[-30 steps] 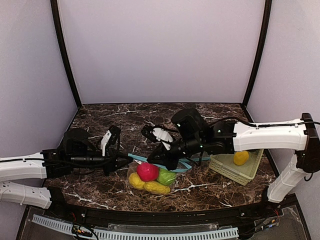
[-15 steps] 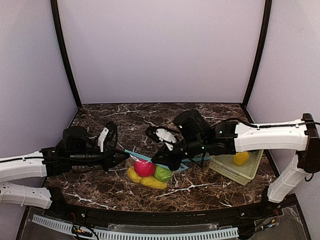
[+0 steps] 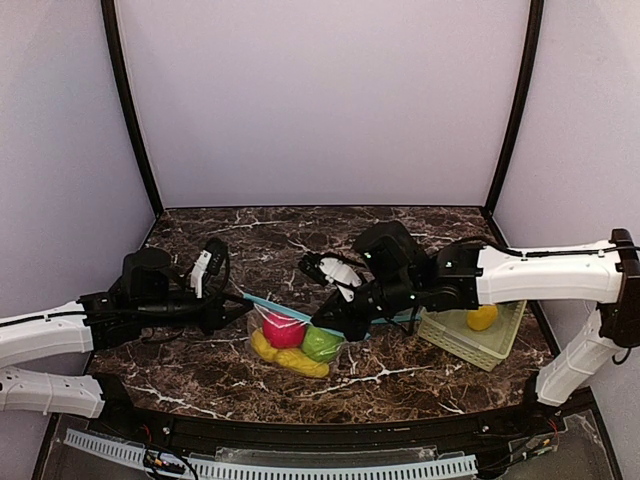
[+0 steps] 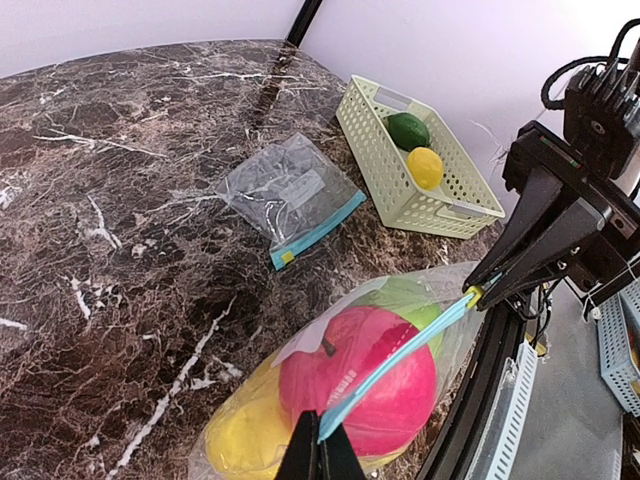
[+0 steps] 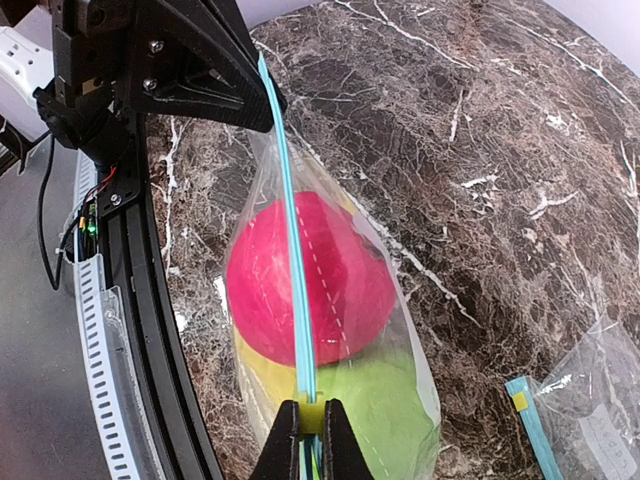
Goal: Place the food in the zip-top bag and seal the zipper
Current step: Zip the zipper on the zipper food storage bag.
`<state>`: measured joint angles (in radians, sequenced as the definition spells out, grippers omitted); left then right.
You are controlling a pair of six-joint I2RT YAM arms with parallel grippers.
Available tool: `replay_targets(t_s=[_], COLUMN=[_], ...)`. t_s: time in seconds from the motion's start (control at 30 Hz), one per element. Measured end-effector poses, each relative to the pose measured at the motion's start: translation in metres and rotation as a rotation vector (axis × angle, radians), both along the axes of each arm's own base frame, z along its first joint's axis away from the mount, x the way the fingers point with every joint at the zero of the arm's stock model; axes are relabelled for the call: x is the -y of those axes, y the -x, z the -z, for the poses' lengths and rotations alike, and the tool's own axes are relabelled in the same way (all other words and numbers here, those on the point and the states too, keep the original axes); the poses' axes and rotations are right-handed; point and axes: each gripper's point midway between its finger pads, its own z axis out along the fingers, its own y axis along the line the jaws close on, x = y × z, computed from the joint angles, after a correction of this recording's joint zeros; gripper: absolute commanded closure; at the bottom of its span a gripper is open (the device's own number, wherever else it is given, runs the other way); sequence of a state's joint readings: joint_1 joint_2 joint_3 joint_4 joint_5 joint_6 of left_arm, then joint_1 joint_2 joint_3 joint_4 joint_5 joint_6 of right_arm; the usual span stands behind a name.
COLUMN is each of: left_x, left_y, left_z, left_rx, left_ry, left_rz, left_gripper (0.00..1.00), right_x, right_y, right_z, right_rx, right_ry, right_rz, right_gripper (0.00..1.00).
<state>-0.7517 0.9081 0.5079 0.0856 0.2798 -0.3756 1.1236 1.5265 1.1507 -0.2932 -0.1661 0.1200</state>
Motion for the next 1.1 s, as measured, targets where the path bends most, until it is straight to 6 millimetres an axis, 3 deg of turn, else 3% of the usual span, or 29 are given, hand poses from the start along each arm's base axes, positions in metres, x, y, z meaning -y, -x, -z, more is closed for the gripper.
replay_targets(t_s=[1.1], left_x=[-0.013], left_y=[-0.009], left_z=[0.004], left_rx=[-0.035], left_ry=[-0.006], left_rz=[-0.058], left_gripper=[0.99], right_x=[0.037], right_y=[0.003], right_z=[0.007], right_rx=[-0.033], right_ry=[0.043], right_rz=[0.095], right_gripper=[1.0])
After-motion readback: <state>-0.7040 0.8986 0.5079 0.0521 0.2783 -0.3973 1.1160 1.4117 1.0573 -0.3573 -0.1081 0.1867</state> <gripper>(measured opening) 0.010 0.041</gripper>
